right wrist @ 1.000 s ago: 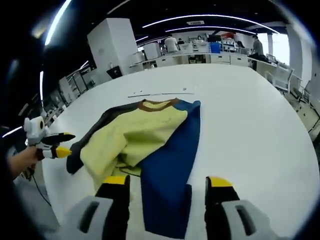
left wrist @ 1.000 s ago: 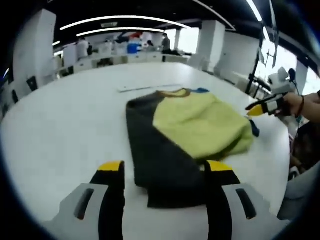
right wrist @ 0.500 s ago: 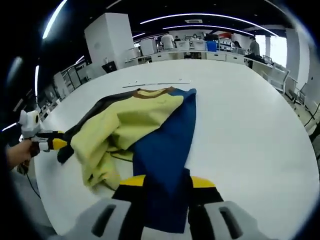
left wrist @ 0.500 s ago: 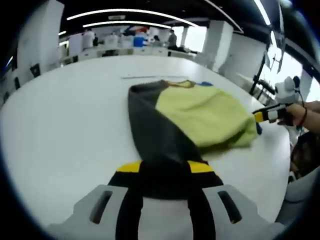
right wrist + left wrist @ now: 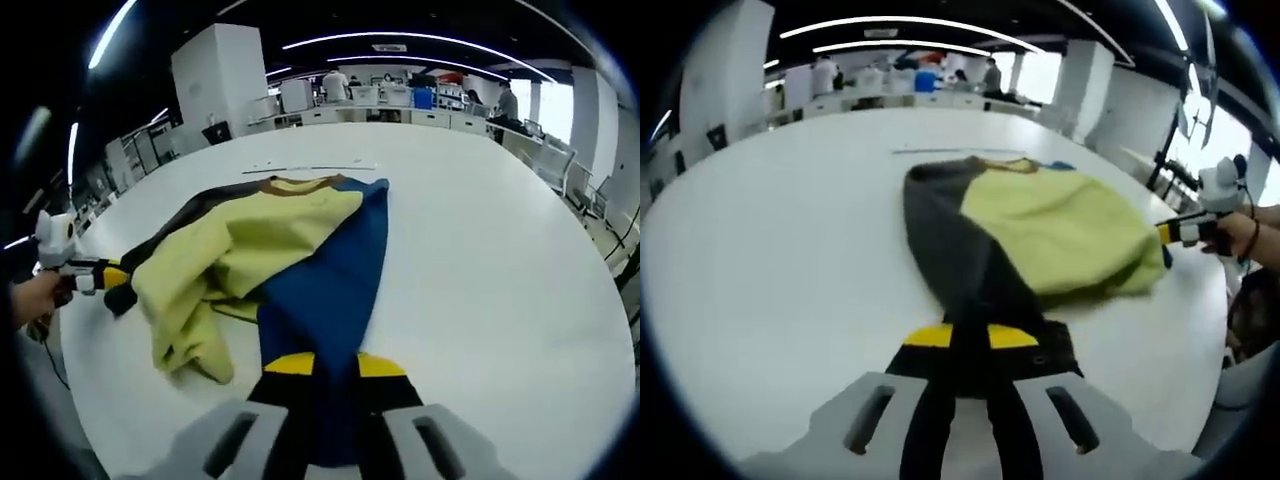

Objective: Fold the garment on the visible template until the final outline fits inside the template.

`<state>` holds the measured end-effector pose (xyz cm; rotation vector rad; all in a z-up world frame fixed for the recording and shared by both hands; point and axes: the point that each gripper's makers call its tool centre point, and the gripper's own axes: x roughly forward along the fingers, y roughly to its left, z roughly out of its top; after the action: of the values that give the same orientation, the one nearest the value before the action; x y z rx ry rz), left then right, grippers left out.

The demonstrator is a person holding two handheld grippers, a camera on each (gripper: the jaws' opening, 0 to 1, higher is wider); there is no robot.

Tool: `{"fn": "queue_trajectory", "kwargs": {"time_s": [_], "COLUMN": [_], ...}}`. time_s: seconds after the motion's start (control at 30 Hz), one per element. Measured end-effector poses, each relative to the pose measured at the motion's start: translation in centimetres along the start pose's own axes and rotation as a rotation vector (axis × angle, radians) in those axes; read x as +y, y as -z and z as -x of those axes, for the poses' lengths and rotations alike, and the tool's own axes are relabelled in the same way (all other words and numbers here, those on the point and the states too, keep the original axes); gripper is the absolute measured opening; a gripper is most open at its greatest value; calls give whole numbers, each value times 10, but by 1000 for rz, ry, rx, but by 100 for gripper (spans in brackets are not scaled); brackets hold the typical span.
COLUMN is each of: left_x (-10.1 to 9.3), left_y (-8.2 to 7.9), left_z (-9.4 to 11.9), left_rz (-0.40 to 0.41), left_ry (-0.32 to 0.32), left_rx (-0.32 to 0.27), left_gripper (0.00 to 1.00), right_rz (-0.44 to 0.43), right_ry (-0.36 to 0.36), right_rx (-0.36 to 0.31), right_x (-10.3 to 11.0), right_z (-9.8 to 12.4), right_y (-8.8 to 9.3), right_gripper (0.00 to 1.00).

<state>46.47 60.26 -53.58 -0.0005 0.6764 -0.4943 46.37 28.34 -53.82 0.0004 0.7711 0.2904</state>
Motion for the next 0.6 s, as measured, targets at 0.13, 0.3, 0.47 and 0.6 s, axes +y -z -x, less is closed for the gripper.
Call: {"fn": "queue_trajectory", "kwargs": {"time_s": [0.13, 0.3, 0.47, 0.6], "left_x": [-1, 0, 7, 12], "left_y": [-1, -3, -12, -23], "left_z": [0, 2, 10, 18], "left_rz": [16, 37, 48, 42], "left_ry": [-1, -2, -11, -23], "left_rx": [-3, -14, -48, -74], "left_gripper": [3, 2, 2, 2], "right_rz": [-3, -4, -3, 2], "right_ry": [3, -13, -20, -21], "right_rx": [3, -2, -11, -28], "right_x": [-1, -2, -1, -1], "right_z": [-4, -5, 0, 5], "right_y": [-3, -5, -7, -14], "right_gripper": [2, 0, 0, 0]}}
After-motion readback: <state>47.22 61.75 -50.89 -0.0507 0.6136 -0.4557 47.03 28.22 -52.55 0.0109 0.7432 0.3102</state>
